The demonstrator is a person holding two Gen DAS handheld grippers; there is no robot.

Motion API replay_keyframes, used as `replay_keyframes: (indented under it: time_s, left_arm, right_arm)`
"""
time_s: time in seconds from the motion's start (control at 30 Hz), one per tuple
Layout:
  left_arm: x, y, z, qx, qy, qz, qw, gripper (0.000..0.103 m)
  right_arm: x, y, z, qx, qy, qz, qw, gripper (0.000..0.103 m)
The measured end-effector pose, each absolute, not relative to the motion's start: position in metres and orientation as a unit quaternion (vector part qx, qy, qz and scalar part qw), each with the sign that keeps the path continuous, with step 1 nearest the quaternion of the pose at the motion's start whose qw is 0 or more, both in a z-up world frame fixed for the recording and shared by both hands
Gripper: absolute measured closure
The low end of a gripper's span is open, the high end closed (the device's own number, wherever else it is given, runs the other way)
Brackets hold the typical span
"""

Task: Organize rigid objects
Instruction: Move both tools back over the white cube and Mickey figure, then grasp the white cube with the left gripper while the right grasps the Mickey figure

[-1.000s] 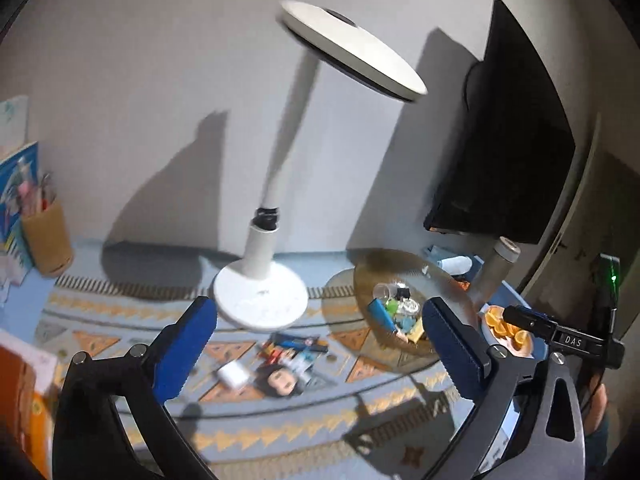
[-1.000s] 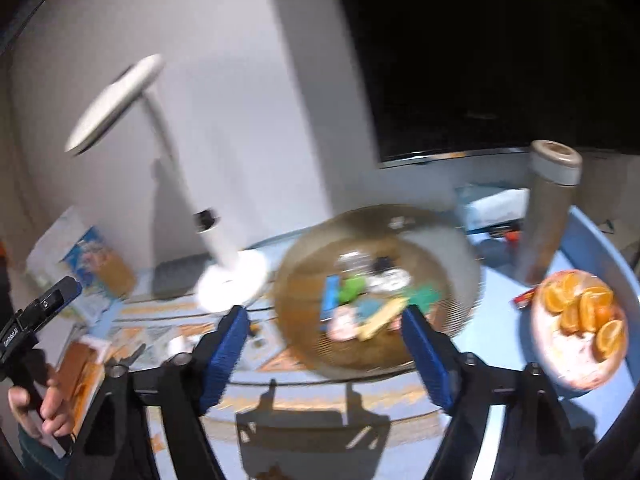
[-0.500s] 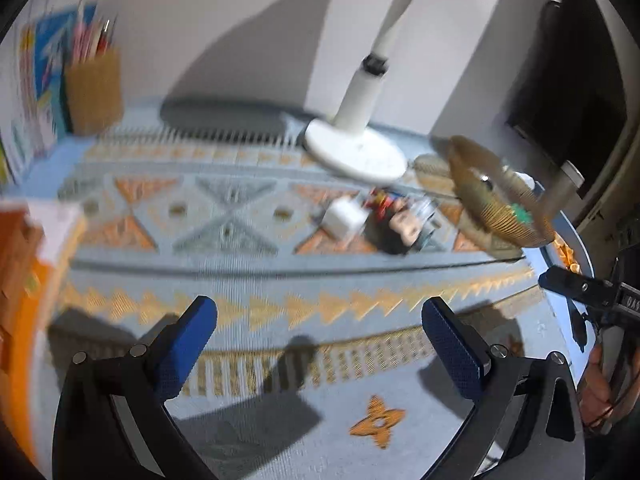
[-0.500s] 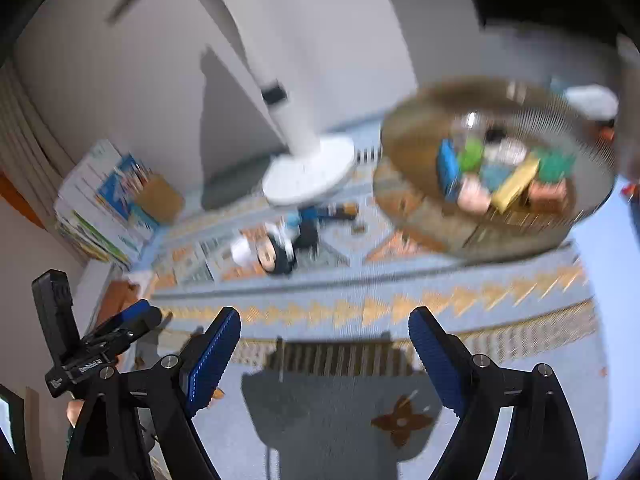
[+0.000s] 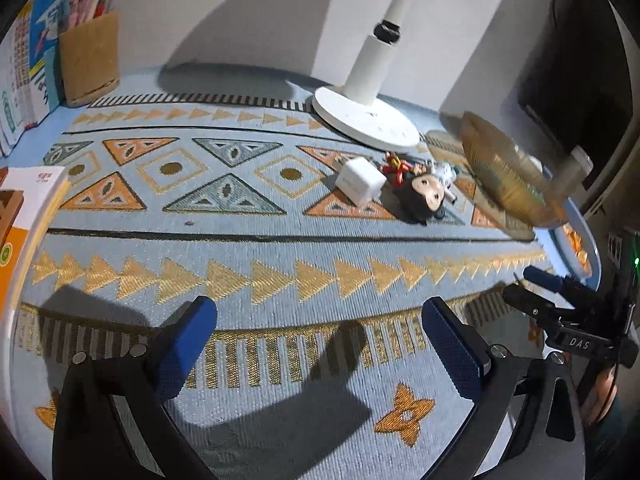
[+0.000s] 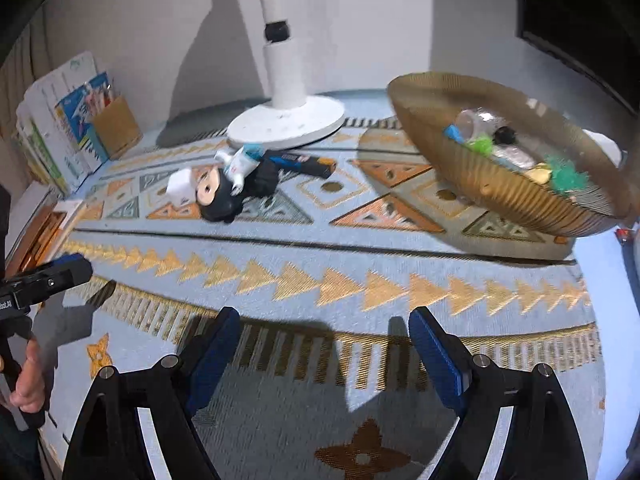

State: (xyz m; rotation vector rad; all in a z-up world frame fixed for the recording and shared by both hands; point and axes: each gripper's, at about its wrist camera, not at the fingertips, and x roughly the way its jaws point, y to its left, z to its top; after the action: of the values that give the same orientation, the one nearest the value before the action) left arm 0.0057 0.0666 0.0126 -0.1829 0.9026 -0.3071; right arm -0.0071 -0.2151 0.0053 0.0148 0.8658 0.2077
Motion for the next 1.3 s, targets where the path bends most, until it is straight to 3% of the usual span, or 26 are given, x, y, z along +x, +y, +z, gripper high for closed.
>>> replay_keyframes:
  time_s: [0.23,0.37,0.5,0.63,0.77,0.83,0.87,0.97,1.3]
  left_arm:
    - [0.028,0.036,0.038,0.037,0.417,-0.176,0.891,0.001]
    - [0.059,0.014,0.044,0.124,0.396,-0.184,0.891,0.001]
    - [0.093,0.012,0.032,0.100,0.423,-0.218,0.874,0.014]
    - [0.110,0.012,0.022,0.067,0.430,-0.225,0.872,0.014]
    - [0.114,0.002,0.018,0.072,0.427,-0.235,0.870,0.014]
    - [0.113,-0.005,0.016,0.089,0.422,-0.235,0.871,0.024]
    - [0.113,-0.007,0.015,0.093,0.422,-0.237,0.870,0.034]
    - [0.114,-0.011,0.015,0.098,0.418,-0.240,0.871,0.059]
    - [0.077,-0.002,0.030,0.089,0.397,-0.213,0.889,0.059]
  right_arm:
    - [0.011,-0.217,0.011,0.053,0.475,0.120,0.870,0.018]
    - [0.032,-0.210,0.039,0.101,0.459,0.161,0.868,0.018]
    - [0.062,-0.201,0.045,0.136,0.450,0.178,0.864,0.019]
    - [0.094,-0.194,0.047,0.157,0.441,0.187,0.864,0.034]
    - [0.113,-0.186,0.047,0.159,0.440,0.183,0.865,0.038]
    - [0.120,-0.184,0.044,0.162,0.442,0.188,0.862,0.047]
    - [0.122,-0.182,0.042,0.159,0.445,0.191,0.860,0.059]
    - [0.121,-0.180,0.038,0.146,0.446,0.187,0.863,0.075]
    - [0.068,-0.197,0.046,0.159,0.428,0.187,0.870,0.083]
